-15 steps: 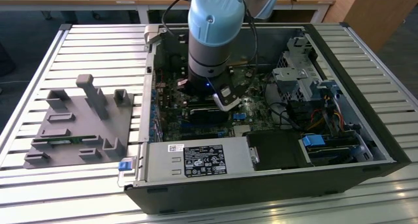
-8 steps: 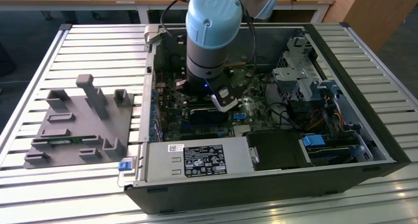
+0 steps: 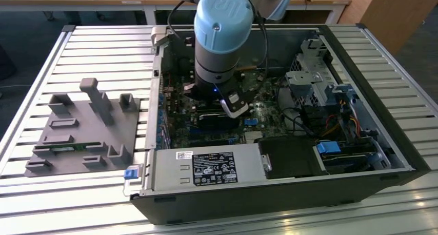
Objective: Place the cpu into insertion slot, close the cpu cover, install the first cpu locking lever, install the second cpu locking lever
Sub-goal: 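Install the second cpu locking lever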
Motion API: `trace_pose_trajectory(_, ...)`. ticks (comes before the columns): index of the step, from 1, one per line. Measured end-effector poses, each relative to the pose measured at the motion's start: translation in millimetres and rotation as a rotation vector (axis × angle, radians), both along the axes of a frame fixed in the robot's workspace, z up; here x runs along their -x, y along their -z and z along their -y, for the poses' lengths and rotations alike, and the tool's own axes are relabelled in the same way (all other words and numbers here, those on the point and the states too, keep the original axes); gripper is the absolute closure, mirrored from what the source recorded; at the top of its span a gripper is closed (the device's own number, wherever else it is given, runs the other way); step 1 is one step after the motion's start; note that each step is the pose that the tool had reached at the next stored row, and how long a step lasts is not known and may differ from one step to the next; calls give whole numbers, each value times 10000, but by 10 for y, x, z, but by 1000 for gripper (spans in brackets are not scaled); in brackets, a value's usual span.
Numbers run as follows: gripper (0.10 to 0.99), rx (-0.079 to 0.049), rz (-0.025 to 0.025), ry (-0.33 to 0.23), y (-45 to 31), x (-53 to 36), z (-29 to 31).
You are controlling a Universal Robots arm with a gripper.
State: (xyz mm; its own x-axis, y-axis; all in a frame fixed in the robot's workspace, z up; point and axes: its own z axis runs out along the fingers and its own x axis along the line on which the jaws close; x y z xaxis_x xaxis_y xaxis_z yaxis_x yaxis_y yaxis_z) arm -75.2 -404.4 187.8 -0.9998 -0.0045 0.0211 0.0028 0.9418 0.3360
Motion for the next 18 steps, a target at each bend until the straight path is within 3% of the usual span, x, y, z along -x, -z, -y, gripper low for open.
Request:
trace_pose_trajectory(10,976,-21,0,6,-88,1,0)
trace_pose_trajectory(18,976,-21,1,9,-246,0,-4)
